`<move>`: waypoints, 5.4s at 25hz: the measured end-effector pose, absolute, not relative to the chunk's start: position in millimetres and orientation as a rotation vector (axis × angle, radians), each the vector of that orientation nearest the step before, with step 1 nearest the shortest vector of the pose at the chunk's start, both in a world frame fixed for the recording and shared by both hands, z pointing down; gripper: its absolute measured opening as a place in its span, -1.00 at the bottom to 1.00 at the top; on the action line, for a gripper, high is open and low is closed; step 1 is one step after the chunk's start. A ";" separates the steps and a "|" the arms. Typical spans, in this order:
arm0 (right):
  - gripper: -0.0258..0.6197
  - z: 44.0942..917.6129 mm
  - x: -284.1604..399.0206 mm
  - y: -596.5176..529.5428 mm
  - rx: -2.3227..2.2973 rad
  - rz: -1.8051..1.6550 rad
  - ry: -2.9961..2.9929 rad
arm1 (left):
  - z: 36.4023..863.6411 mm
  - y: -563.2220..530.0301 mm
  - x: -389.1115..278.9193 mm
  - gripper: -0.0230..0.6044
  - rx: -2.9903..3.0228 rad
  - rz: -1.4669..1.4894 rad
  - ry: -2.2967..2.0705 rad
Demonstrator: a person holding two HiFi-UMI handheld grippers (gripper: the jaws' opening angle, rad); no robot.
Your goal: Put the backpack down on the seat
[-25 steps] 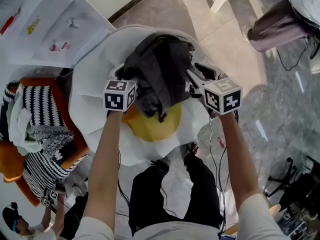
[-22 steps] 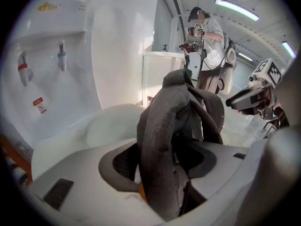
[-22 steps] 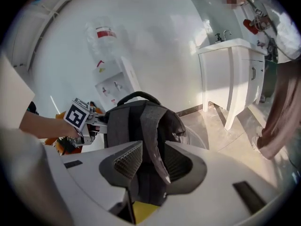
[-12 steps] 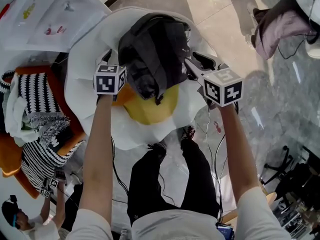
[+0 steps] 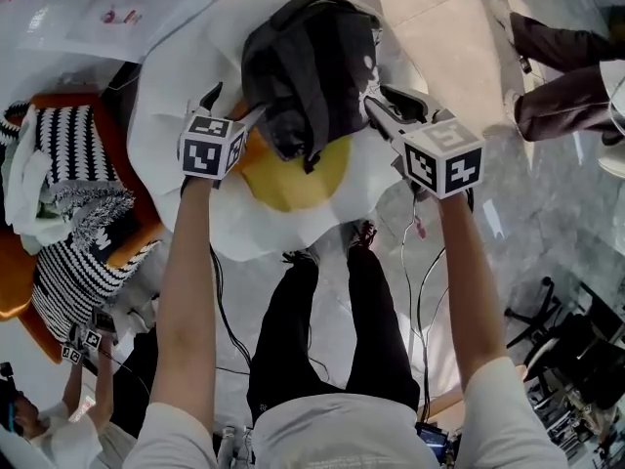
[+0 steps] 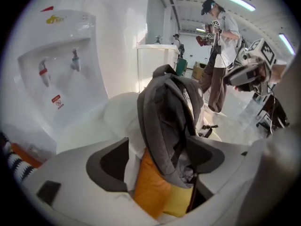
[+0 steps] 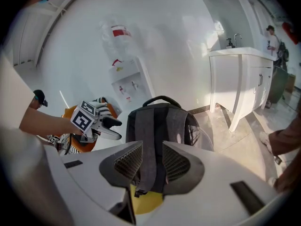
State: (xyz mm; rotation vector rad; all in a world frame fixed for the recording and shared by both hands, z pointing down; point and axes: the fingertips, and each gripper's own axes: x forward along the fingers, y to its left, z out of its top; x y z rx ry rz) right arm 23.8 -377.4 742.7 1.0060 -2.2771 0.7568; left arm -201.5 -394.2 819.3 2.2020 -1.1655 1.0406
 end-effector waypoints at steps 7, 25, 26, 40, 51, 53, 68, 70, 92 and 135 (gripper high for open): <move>-0.53 717.7 28.7 -358.7 1.002 0.764 -2.275 | 793.4 -365.2 -195.2 0.16 2.222 1.039 -1.151; -0.61 636.4 60.9 -337.5 1.072 0.734 -2.278 | 679.4 -337.6 -164.4 -0.16 2.212 0.737 -1.254; -0.65 630.9 63.4 -335.4 1.080 0.741 -2.278 | 673.3 -332.9 -162.1 -0.21 2.214 0.731 -1.255; -0.84 556.2 68.2 -293.6 1.121 0.667 -2.289 | 587.6 -281.7 -146.0 -0.33 2.283 0.708 -1.297; -0.91 482.9 77.3 -260.6 1.171 0.599 -2.323 | 512.9 -233.9 -139.0 -0.67 2.350 0.711 -1.352; -0.91 469.8 79.3 -255.4 1.173 0.585 -2.331 | 497.6 -228.0 -141.3 -0.74 2.351 0.693 -1.380; -0.91 366.8 96.2 -222.4 1.235 0.442 -2.444 | 402.6 -190.3 -136.2 -0.93 2.422 0.588 -1.490; -0.91 352.5 98.5 -218.8 1.248 0.430 -2.464 | 392.5 -180.8 -129.3 -0.93 2.444 0.611 -1.493; -0.91 209.7 83.1 -177.7 1.183 0.175 -2.680 | 220.7 -156.1 -112.8 -0.93 2.645 0.313 -1.667; -0.91 177.2 29.3 -246.1 1.225 -0.017 -2.631 | 178.5 -224.4 -123.9 -0.94 2.874 0.405 -1.581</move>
